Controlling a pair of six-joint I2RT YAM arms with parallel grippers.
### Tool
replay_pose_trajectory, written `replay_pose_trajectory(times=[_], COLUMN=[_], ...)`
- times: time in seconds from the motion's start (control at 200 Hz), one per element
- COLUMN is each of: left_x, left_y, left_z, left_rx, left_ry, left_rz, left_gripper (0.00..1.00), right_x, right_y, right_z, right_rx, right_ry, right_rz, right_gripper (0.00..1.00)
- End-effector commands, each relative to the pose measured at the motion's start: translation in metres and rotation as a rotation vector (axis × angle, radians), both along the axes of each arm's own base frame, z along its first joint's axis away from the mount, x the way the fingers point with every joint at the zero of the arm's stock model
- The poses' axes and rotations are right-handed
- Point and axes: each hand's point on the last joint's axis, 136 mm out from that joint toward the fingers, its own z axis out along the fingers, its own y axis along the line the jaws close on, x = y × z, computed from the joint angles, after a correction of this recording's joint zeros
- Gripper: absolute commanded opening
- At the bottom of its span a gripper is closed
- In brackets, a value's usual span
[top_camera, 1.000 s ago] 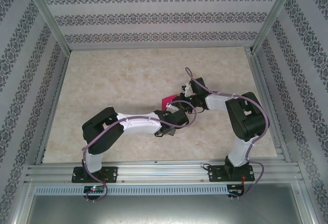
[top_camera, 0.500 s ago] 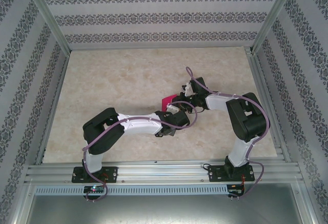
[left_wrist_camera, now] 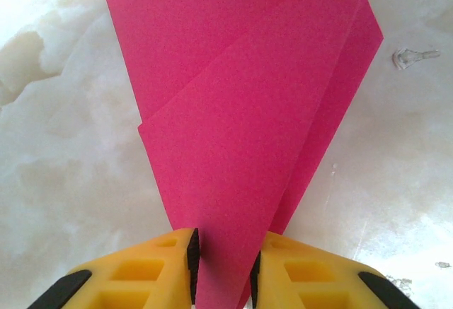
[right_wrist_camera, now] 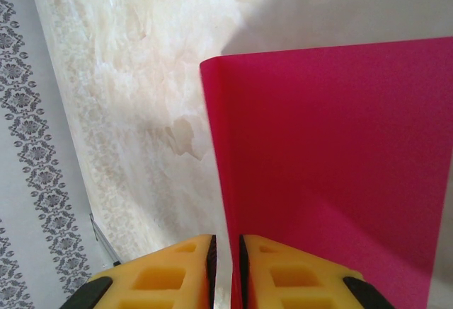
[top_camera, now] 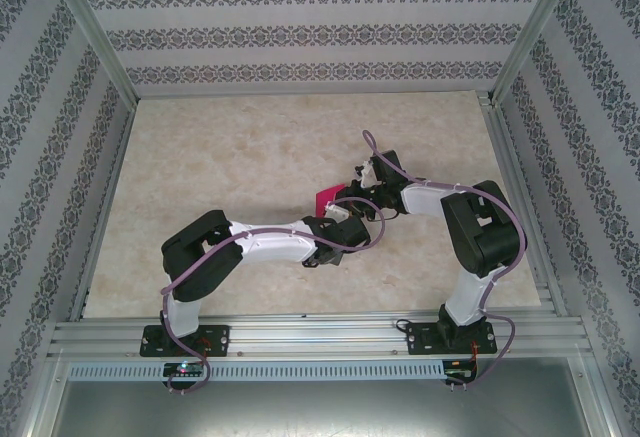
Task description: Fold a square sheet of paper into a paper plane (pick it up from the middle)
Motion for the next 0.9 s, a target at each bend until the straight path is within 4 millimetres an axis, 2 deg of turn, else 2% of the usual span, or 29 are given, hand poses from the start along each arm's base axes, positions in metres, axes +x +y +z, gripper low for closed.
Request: replay_pose_trajectory(times=[0.0, 0.22, 0.42, 0.56, 0.665, 0.754, 0.894], left_x=[-0.002, -0.002, -0.002, -0.003, -0.004, -0.006, -0.005], left_y=[0.002, 0.002, 0.001, -0.002, -0.008, -0.011, -0.01], left_z=[-0.001, -0.003, -0.003, -0.002, 0.001, 0.003, 0.002], left_rx=[0.035, 0.035, 0.026, -0.026, -0.084, -0.147, -0.281], left_ry=[-0.013, -0.009, -0.006, 0.01, 0.02, 0.04, 0.08], left_rz=[0.01, 0.007, 0.004, -0.013, -0.047, -0.073, -0.06], left_gripper=[0.27, 0.2, 0.14, 0.1, 0.09, 0.08, 0.08], right_x=[-0.001, 0.0, -0.002, -0.001, -0.003, -0.007, -0.02], right_y=[-0.002, -0.003, -0.007, -0.021, -0.038, -0.053, -0.063], right_z=[0.004, 0.006, 0.013, 0.03, 0.044, 0.049, 0.056], right_rx=[0.01, 0.01, -0.013, -0.036, -0.067, -0.1, -0.119], right_ry=[0.001, -0.001, -0.023, -0.07, -0.109, -0.126, -0.145], right_rz=[-0.002, -0.005, -0.013, -0.047, -0.087, -0.121, -0.138], right_gripper=[0.19, 0.19, 0.23, 0.33, 0.38, 0.4, 0.41])
